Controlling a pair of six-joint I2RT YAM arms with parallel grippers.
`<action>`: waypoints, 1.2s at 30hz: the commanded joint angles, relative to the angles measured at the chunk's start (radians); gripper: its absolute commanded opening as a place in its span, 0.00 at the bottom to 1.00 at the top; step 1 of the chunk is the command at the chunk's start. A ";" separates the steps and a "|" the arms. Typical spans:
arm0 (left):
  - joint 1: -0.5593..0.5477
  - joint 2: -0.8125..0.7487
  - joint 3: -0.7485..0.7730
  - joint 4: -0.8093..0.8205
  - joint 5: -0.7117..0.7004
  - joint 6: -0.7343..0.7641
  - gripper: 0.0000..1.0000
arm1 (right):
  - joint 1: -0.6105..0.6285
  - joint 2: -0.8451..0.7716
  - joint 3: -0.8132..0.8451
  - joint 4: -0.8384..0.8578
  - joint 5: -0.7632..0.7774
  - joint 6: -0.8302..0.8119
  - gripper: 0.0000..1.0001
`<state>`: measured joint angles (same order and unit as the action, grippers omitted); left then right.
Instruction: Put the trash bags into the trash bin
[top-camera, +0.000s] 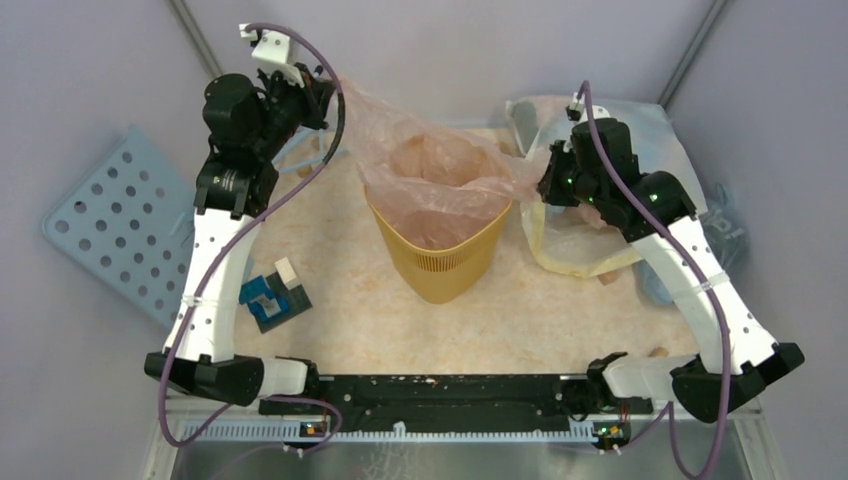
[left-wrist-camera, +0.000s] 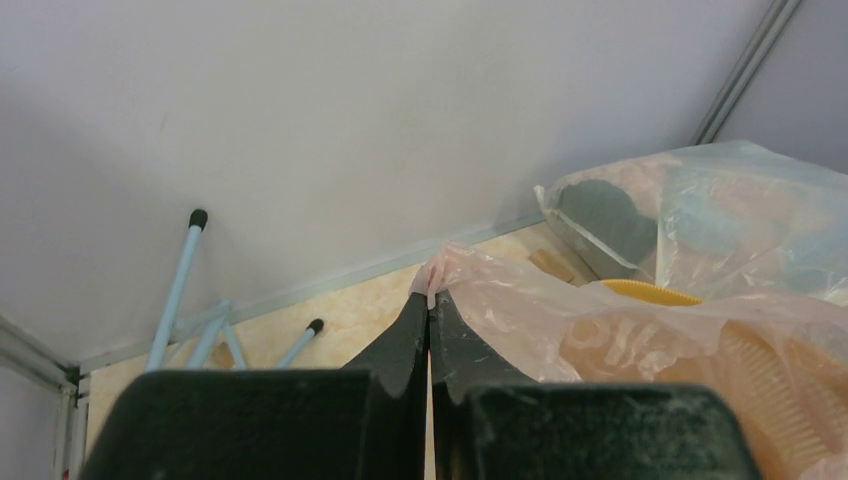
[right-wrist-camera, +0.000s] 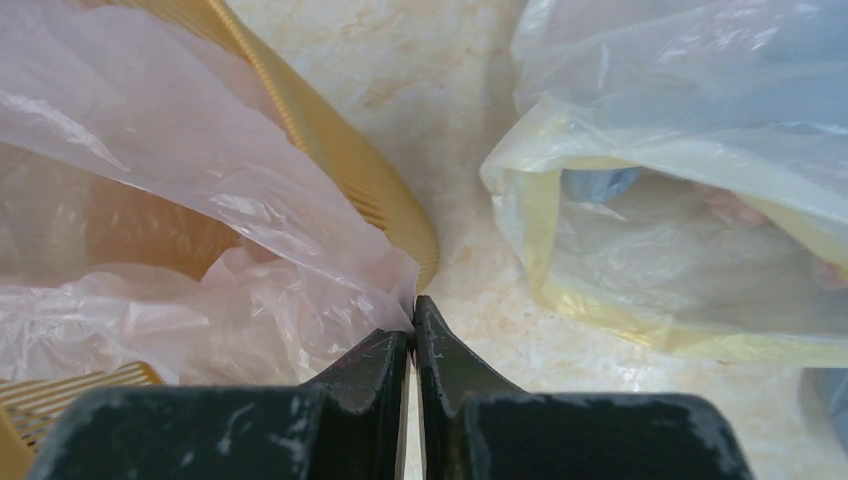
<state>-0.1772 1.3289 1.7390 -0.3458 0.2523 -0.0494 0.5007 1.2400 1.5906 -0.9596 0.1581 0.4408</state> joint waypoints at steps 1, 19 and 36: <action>0.013 -0.015 -0.043 0.026 -0.017 0.012 0.00 | -0.011 0.018 0.077 0.000 0.144 -0.065 0.06; 0.036 0.023 -0.132 0.105 0.072 -0.015 0.00 | -0.011 -0.032 0.129 0.021 -0.042 -0.293 0.73; 0.045 0.043 -0.123 0.123 0.076 -0.026 0.00 | 0.070 0.032 0.244 0.152 -0.350 -0.630 0.85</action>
<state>-0.1390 1.3823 1.6058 -0.2836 0.3214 -0.0616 0.5243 1.2407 1.7832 -0.8738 -0.0769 -0.0502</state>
